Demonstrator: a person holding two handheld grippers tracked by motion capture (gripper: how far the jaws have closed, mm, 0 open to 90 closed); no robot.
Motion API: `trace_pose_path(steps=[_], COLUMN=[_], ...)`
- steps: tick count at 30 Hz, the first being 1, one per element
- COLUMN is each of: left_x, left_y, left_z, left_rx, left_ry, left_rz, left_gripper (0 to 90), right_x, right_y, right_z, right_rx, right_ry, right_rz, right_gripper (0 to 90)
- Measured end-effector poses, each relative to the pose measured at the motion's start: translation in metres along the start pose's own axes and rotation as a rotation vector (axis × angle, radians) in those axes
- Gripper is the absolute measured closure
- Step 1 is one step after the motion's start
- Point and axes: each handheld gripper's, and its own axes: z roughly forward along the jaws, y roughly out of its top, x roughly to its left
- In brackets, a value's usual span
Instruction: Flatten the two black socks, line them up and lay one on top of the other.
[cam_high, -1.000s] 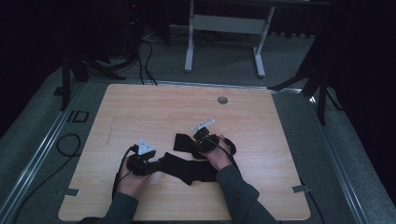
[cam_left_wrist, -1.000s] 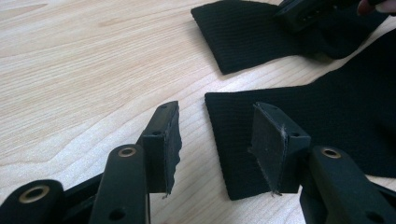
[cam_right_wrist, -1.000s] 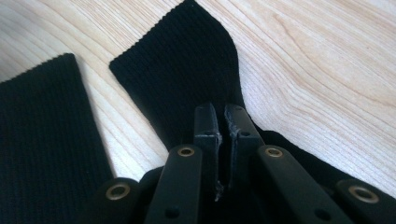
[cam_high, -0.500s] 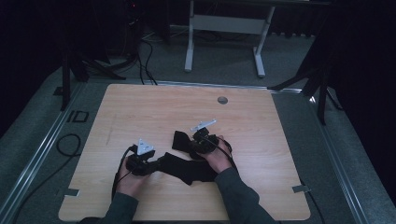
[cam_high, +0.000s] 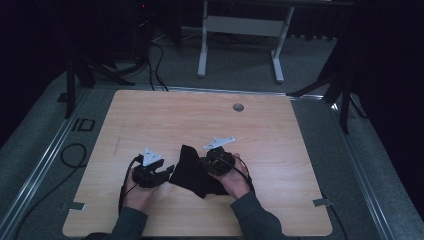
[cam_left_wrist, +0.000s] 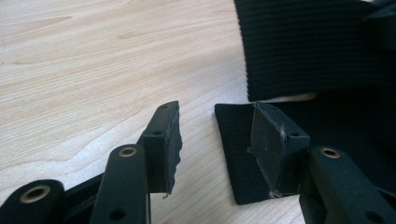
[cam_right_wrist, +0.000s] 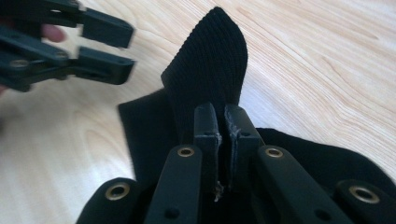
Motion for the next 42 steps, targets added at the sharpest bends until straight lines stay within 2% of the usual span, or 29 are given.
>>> trace_pose_path(steps=[3, 6, 8, 12, 19, 22, 36, 42], left_x=[0.000, 0.000, -0.002, -0.003, -0.008, -0.012, -0.018, -0.025], left_y=[0.000, 0.000, 0.000, -0.001, -0.002, -0.004, -0.004, -0.005], left_z=[-0.002, -0.003, -0.002, -0.001, 0.002, 0.006, 0.012, 0.016], left_rx=[-0.012, -0.022, -0.012, -0.006, 0.015, 0.044, 0.073, 0.089], left_ry=[-0.008, -0.018, -0.022, -0.027, -0.031, -0.033, -0.048, -0.063], left_rz=[-0.006, -0.009, -0.001, 0.005, 0.037, 0.058, 0.092, 0.124], left_gripper=[52.8, 52.8, 52.9, 56.1, 66.6, 69.8, 75.9, 77.9], right_x=[0.009, 0.016, 0.024, 0.029, 0.030, 0.031, 0.031, 0.030], right_y=[0.001, 0.000, -0.007, -0.014, -0.020, -0.022, -0.030, -0.032], right_z=[-0.007, -0.005, 0.006, 0.019, 0.028, 0.030, 0.039, 0.042], right_rx=[-0.007, 0.008, 0.041, 0.062, 0.078, 0.084, 0.127, 0.137], right_ry=[0.007, 0.019, 0.031, 0.046, 0.055, 0.058, 0.079, 0.077], right_rz=[-0.014, -0.029, -0.041, -0.035, -0.026, -0.027, -0.046, -0.044], right_gripper=[84.3, 84.1, 83.9, 83.8, 83.4, 83.2, 82.3, 82.3])
